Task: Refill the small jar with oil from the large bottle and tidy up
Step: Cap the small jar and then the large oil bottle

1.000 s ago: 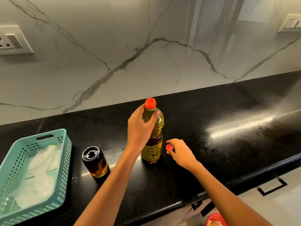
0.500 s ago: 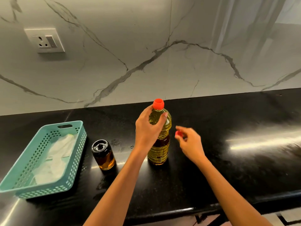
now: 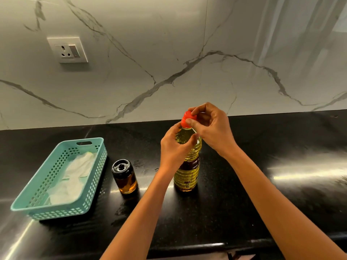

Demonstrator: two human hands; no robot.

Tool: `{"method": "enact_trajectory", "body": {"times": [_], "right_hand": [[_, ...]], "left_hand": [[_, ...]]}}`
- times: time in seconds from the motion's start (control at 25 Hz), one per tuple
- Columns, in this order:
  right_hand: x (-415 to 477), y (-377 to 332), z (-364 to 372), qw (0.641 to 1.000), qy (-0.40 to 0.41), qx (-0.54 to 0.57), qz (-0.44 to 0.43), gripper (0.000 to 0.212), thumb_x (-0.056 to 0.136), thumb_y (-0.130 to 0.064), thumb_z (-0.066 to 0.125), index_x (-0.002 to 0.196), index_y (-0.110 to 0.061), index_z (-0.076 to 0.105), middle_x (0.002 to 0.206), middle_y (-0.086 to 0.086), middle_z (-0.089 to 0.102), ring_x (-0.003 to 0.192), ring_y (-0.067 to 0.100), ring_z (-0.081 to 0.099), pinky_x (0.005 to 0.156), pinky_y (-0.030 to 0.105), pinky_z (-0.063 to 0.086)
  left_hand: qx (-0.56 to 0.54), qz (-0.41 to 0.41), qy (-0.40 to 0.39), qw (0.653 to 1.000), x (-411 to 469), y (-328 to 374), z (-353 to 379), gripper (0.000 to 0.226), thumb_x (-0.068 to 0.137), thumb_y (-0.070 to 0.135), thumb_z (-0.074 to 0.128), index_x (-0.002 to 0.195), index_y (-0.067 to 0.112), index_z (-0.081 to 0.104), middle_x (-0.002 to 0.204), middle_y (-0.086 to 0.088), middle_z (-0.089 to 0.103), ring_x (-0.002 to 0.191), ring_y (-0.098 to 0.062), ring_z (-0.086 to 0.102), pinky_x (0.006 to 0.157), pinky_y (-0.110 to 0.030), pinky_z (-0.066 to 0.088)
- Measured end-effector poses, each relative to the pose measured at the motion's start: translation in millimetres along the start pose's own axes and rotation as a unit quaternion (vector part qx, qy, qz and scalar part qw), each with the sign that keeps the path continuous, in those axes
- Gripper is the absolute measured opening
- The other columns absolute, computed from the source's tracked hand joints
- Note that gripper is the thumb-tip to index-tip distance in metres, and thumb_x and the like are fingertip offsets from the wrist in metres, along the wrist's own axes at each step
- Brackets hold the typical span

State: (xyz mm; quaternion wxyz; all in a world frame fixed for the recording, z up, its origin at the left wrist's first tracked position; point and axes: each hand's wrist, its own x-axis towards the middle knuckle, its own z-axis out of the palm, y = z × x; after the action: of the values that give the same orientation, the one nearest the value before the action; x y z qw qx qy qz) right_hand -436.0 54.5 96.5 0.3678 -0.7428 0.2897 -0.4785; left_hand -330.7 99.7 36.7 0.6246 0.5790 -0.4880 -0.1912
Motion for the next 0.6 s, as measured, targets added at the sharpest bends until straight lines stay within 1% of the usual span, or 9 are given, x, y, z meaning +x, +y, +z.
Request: {"method": "enact_trajectory", "body": {"times": [0.08,0.16,0.24,0.36,0.4,0.48,0.56,0.6], "right_hand": [[3.6,0.6,0.5,0.998,-0.042,-0.037,-0.015,0.022,0.08,-0.01,0.07,0.099,-0.008,0.059,0.108,0.005,0.066,0.099,0.015,0.064,0.086,0.024,0.053],[6.7,-0.2,0.6,0.997,-0.057,-0.06,-0.01,0.023,0.08,-0.009,0.07,0.101,-0.008,0.06,0.106,0.005,0.067,0.098,0.014,0.064,0.085,0.02,0.053],[8.2,-1.9,2.3,0.996,-0.048,-0.073,-0.001,0.024,0.079,-0.012,0.072,0.099,-0.009,0.061,0.1,0.005,0.068,0.092,0.012,0.065,0.081,0.016,0.053],[9.9,-5.9,4.9,0.993,-0.018,-0.117,-0.021,0.029,0.075,-0.022,0.076,0.095,-0.01,0.061,0.091,0.0,0.065,0.081,0.007,0.061,0.071,0.01,0.05],[10.6,-7.8,4.8,0.991,-0.022,-0.131,-0.027,0.032,0.074,-0.026,0.076,0.097,-0.009,0.06,0.091,-0.002,0.063,0.081,0.006,0.06,0.069,0.01,0.05],[12.2,-10.6,4.2,0.987,-0.062,-0.149,-0.027,0.035,0.079,-0.027,0.072,0.107,-0.009,0.06,0.099,-0.002,0.062,0.088,0.007,0.058,0.07,0.009,0.048],[13.2,-11.8,2.7,0.983,-0.101,-0.15,-0.019,0.033,0.084,-0.02,0.066,0.115,-0.011,0.06,0.11,0.001,0.063,0.097,0.008,0.058,0.074,0.008,0.048],[13.3,-11.9,2.2,0.982,-0.107,-0.153,-0.019,0.031,0.085,-0.016,0.066,0.116,-0.011,0.062,0.112,0.003,0.064,0.098,0.009,0.059,0.075,0.009,0.048]], "left_hand": [[0.002,0.0,-0.003,1.0,2.3,-0.6,-0.3,0.044,0.075,0.023,0.074,0.116,0.023,0.057,0.106,0.003,0.065,0.098,-0.008,0.062,0.088,-0.03,0.053],[0.0,-0.001,-0.004,1.0,3.3,-1.1,-0.9,0.046,0.075,0.023,0.074,0.118,0.021,0.058,0.107,0.001,0.066,0.099,-0.009,0.063,0.089,-0.033,0.053],[-0.005,-0.005,-0.003,1.0,3.7,-2.3,-1.4,0.047,0.074,0.023,0.075,0.118,0.019,0.058,0.107,0.001,0.066,0.099,-0.009,0.063,0.089,-0.034,0.053],[-0.009,-0.011,-0.003,1.0,3.6,-3.6,-1.9,0.048,0.074,0.025,0.075,0.119,0.018,0.058,0.108,0.001,0.066,0.1,-0.009,0.063,0.089,-0.035,0.053],[-0.011,-0.015,-0.005,1.0,3.4,-3.4,-1.8,0.049,0.074,0.026,0.075,0.119,0.019,0.057,0.109,0.001,0.065,0.101,-0.009,0.062,0.089,-0.035,0.053],[-0.011,-0.019,-0.006,1.0,3.6,-3.1,-1.7,0.051,0.074,0.026,0.075,0.121,0.021,0.055,0.111,0.0,0.065,0.103,-0.01,0.062,0.091,-0.036,0.052],[-0.003,-0.018,-0.002,1.0,2.8,-3.0,-1.5,0.05,0.074,0.026,0.075,0.12,0.02,0.056,0.111,0.0,0.065,0.103,-0.01,0.061,0.091,-0.036,0.052],[-0.001,-0.013,0.0,1.0,1.8,-3.2,-1.6,0.049,0.074,0.026,0.075,0.119,0.019,0.056,0.11,0.001,0.065,0.102,-0.01,0.062,0.09,-0.036,0.052]]}}
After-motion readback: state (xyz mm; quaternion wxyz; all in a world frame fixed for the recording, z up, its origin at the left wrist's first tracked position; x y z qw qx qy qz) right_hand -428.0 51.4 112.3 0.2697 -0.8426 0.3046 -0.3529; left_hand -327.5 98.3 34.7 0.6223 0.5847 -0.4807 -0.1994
